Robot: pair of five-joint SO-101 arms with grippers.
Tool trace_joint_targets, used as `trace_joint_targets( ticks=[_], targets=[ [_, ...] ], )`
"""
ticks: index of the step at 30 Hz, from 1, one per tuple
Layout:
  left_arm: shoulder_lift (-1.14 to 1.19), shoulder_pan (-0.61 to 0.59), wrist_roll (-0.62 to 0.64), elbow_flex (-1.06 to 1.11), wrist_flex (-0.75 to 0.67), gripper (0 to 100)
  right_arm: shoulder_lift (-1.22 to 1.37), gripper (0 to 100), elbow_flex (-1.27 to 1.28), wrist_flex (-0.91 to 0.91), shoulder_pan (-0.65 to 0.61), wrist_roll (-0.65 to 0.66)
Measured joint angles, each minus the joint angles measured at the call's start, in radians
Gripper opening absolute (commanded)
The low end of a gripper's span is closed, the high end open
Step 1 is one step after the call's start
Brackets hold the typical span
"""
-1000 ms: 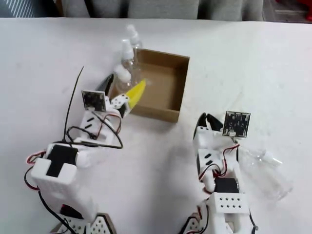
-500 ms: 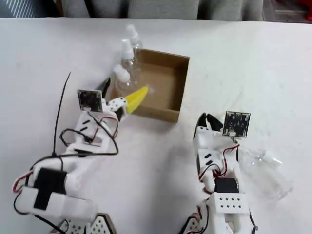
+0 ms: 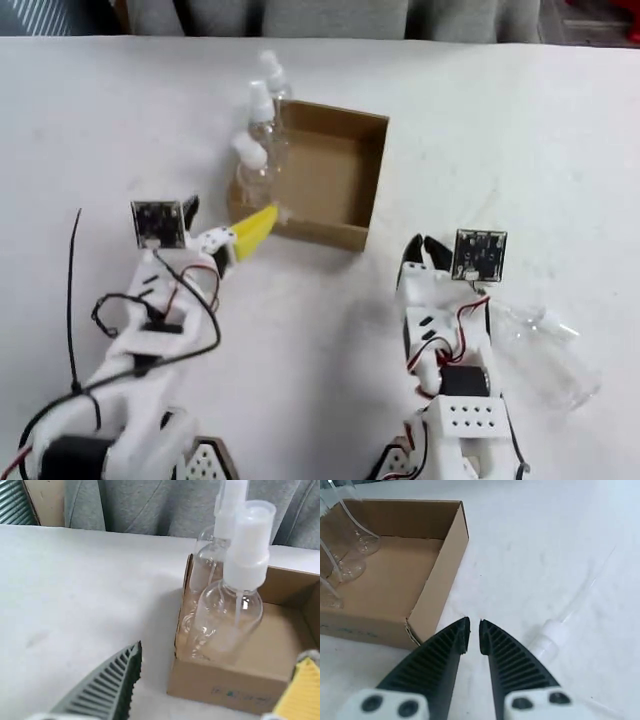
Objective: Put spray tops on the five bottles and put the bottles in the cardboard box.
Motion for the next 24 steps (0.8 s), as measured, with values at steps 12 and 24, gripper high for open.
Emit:
trace_joint_targets(
  ticks=[12,24],
  targets=[
    [-0.474,0.054,-0.08,0.017,0.658,29,0.0,1.7,0.0,0.0,0.0,0.012],
    [-0.896,0.052,-0.08,-0.069,1.24,4,0.0,1.6,0.0,0.0,0.0,0.015]
  ],
)
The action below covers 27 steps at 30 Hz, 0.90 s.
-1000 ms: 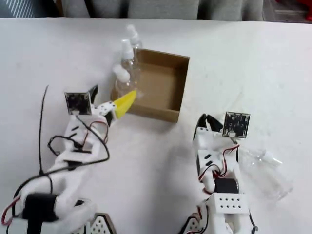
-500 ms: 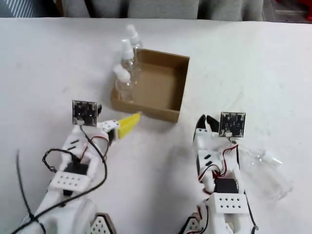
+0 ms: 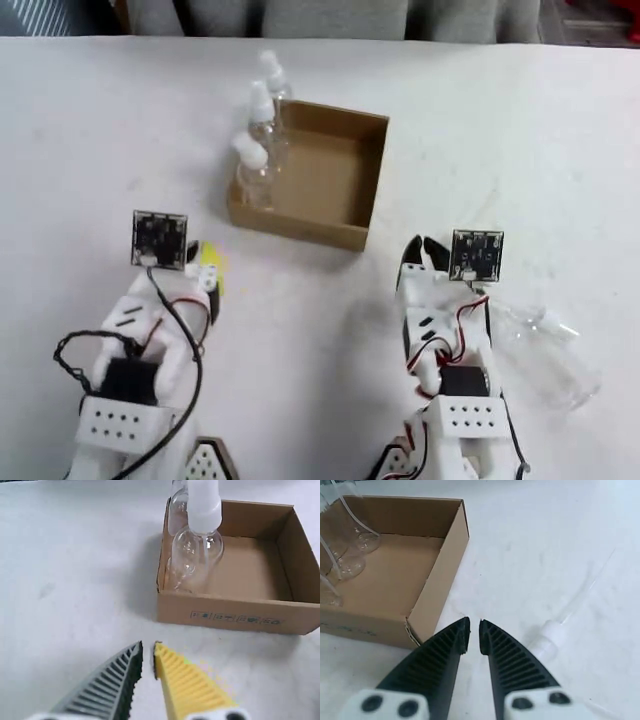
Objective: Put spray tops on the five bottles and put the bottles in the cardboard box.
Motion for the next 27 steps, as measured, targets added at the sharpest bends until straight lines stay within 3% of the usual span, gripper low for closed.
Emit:
trace_joint_targets(
  ticks=[5,8,19,27],
  targets=[
    [-0.051,0.002,0.0,0.0,0.175,3,0.0,1.7,0.0,0.011,0.049,0.077],
    [-0.051,0.002,0.0,0.0,0.245,3,0.0,2.0,-0.052,0.126,0.086,0.126],
    [0.104,-0.003,-0.011,0.066,0.13,3,0.002,2.2,-0.568,0.911,0.054,0.315],
    [0.333,-0.005,-0.101,0.018,0.127,3,0.043,2.2,-0.799,1.277,0.055,0.278]
  ],
)
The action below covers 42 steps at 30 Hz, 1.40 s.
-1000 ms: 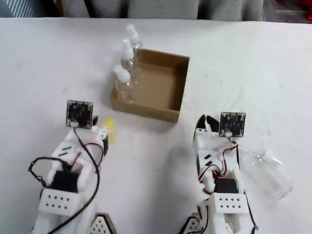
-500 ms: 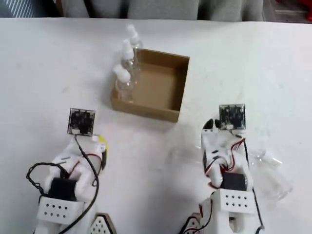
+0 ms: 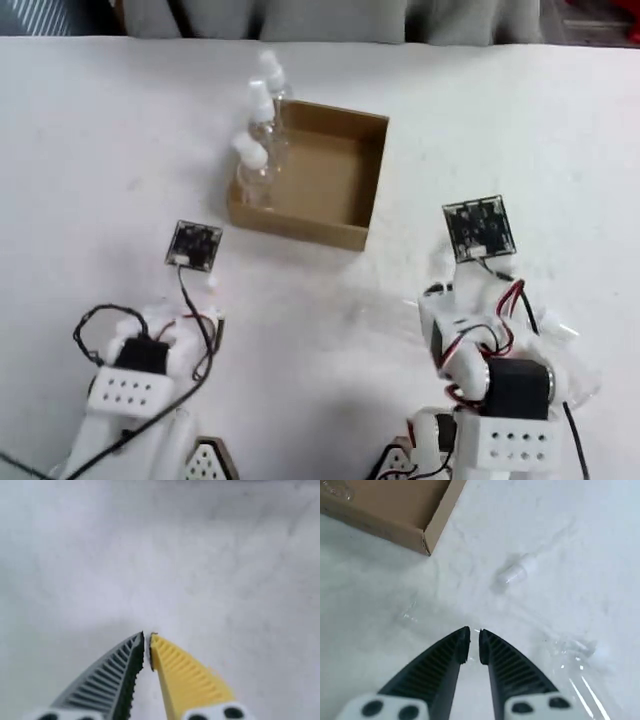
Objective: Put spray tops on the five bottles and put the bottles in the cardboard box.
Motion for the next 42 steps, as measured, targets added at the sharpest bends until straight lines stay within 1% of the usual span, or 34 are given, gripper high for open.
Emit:
trace_joint_targets(
  ticks=[3,6,8,11,15,19,21,23,26,28,31,33,35,38,42],
  targets=[
    [0.121,0.0,-0.005,-0.048,-0.011,3,0.129,2.2,-0.012,0.002,0.054,-0.012],
    [0.233,0.0,-0.005,-0.077,-0.074,3,0.302,1.9,-0.017,-0.035,0.121,-0.012],
    [0.284,0.0,-0.005,-0.089,-0.103,3,0.416,1.8,-0.017,-0.063,0.172,0.018],
    [0.301,0.0,-0.005,-0.091,-0.121,3,0.557,2.1,-0.017,-0.094,0.265,0.064],
    [0.301,0.0,-0.005,-0.091,-0.126,3,0.635,2.1,-0.017,-0.1,0.365,0.12],
    [0.288,0.0,-0.005,-0.091,-0.126,3,0.638,2.1,-0.023,-0.086,0.381,0.227],
    [0.288,0.0,-0.005,-0.091,-0.126,3,0.638,2.2,-0.06,-0.061,0.361,0.31],
    [0.282,0.0,-0.005,-0.091,-0.126,3,0.638,5.4,-0.106,-0.018,0.319,0.405],
    [0.279,0.0,-0.005,-0.091,-0.126,3,0.638,19.6,-0.172,0.083,0.215,0.519],
    [0.279,0.0,-0.005,-0.091,-0.126,3,0.646,29.3,-0.203,0.138,0.123,0.546],
    [0.279,0.0,-0.005,-0.091,-0.126,3,0.687,38.4,-0.233,0.147,0.0,0.56],
    [0.279,0.0,-0.005,-0.091,-0.126,3,0.733,40.5,-0.239,0.137,-0.06,0.565],
    [0.279,0.0,-0.005,-0.091,-0.126,3,0.798,40.5,-0.239,0.112,-0.132,0.574],
    [0.279,0.0,-0.046,-0.091,-0.126,3,0.914,40.5,-0.245,0.069,-0.226,0.609],
    [0.279,0.0,-0.074,-0.091,-0.126,3,1.048,40.5,-0.281,-0.008,-0.259,0.623]
  ],
)
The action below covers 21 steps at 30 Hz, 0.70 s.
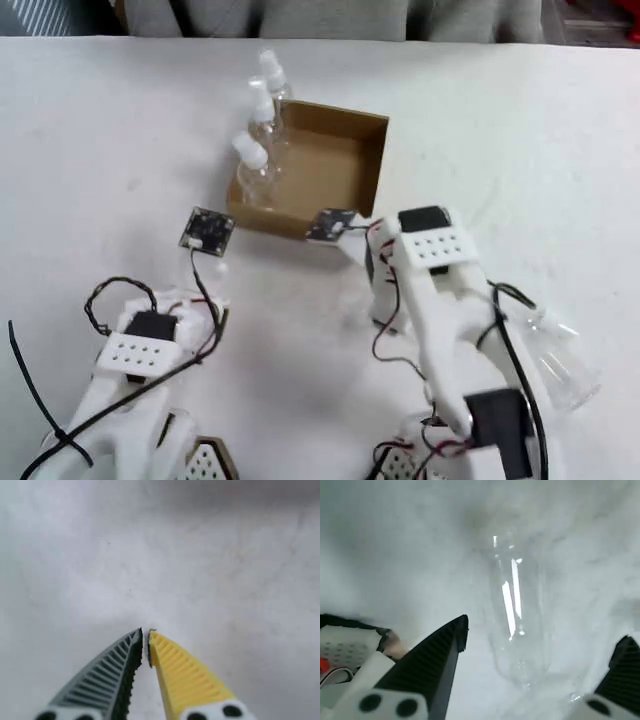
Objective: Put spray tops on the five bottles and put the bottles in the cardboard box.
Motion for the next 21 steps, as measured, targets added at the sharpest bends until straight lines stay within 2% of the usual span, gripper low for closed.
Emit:
trace_joint_targets(
  ticks=[5,7,9,13,14,16,21],
  targets=[
    [0.0,0.0,-0.005,0.0,0.0,3,0.138,40.2,-0.009,-0.074,0.003,0.003],
    [0.0,0.0,-0.005,0.0,0.0,3,0.184,37.0,-0.009,-0.107,0.015,0.003],
    [0.0,0.0,-0.005,0.0,0.0,3,0.221,28.7,-0.009,-0.133,0.035,0.003],
    [0.0,0.0,-0.005,0.0,0.0,3,0.233,2.3,-0.018,-0.158,0.083,0.003],
    [0.0,0.0,-0.005,0.0,0.0,3,0.233,0.6,-0.034,-0.155,0.095,0.003],
    [0.0,0.0,-0.005,0.0,-0.002,3,0.233,5.3,-0.08,-0.14,0.123,0.003],
    [0.0,0.0,-0.005,0.0,-0.002,3,0.233,2.2,-0.267,0.055,0.256,-0.005]
  ],
)
